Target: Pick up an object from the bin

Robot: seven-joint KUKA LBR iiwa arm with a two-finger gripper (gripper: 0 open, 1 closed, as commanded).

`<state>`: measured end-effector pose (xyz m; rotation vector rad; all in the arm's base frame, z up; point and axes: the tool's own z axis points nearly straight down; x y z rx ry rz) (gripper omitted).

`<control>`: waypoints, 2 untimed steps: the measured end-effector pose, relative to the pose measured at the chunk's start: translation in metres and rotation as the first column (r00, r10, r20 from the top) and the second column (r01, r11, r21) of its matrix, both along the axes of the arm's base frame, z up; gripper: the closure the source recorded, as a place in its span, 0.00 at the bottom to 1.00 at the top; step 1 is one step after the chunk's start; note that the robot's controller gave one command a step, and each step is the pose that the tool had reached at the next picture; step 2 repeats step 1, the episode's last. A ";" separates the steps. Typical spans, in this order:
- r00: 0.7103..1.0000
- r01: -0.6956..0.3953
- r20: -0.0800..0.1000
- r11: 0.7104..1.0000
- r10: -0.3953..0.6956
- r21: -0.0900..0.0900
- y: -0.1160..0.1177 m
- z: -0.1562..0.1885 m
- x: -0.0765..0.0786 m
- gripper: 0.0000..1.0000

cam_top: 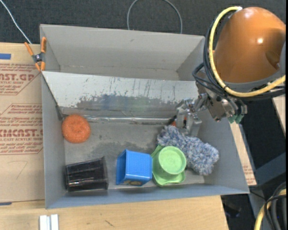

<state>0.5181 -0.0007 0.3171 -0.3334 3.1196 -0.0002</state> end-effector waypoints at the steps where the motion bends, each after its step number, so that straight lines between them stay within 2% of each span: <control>1: 0.973 -0.229 -0.006 0.973 0.229 0.002 -0.073 -0.111 0.032 1.00; 2: 0.973 -0.229 -0.006 0.973 0.229 0.002 -0.073 -0.111 0.032 1.00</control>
Offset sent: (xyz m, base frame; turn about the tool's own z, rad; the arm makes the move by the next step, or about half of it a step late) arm 0.0317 -0.0727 -0.1047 -0.2334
